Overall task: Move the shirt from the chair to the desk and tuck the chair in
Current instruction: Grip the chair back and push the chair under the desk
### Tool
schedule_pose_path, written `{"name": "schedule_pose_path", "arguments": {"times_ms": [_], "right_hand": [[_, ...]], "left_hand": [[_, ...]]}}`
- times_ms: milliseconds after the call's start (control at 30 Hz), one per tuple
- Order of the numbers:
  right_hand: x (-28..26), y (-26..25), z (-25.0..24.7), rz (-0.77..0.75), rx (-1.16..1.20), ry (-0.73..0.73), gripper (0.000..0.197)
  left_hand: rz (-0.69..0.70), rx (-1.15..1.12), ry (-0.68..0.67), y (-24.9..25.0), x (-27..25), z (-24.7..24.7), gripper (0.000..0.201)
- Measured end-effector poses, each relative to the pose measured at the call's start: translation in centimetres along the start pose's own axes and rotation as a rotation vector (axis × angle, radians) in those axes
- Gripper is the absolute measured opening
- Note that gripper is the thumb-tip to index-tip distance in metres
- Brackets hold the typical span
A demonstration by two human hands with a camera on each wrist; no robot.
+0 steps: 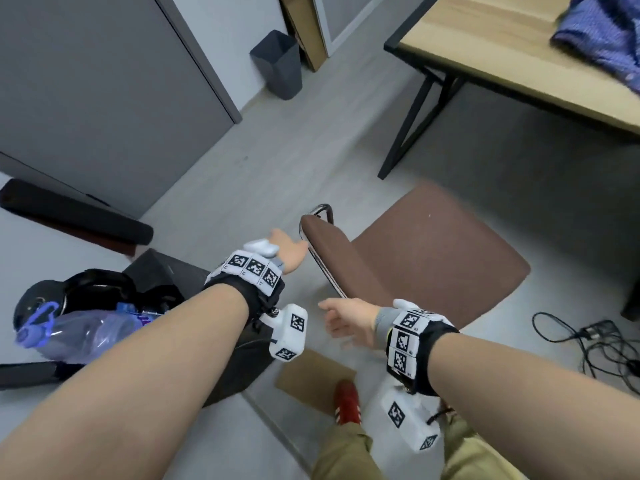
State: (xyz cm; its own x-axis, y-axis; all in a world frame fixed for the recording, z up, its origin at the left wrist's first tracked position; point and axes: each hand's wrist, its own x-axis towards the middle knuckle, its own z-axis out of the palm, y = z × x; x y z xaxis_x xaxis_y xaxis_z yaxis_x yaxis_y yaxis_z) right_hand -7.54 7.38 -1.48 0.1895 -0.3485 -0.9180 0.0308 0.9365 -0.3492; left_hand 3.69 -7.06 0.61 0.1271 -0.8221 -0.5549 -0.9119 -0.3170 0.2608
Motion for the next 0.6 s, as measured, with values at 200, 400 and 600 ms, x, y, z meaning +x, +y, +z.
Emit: {"name": "schedule_pose_path", "arguments": {"times_ms": [200, 400, 600], "right_hand": [[0.7, 2.7, 0.7, 0.142, 0.440, 0.128, 0.102], [0.0, 3.1, 1.5, 0.138, 1.104, 0.291, 0.088], [0.7, 3.2, -1.1, -0.019, 1.639, 0.410, 0.067]], "left_hand": [[0.029, -0.222, -0.277, 0.6, 1.9, 1.8, 0.059], [0.027, -0.258, -0.365, 3.0, 1.8, 2.8, 0.020], [0.021, -0.281, -0.398, 4.3, 1.5, 3.6, 0.007]]}}
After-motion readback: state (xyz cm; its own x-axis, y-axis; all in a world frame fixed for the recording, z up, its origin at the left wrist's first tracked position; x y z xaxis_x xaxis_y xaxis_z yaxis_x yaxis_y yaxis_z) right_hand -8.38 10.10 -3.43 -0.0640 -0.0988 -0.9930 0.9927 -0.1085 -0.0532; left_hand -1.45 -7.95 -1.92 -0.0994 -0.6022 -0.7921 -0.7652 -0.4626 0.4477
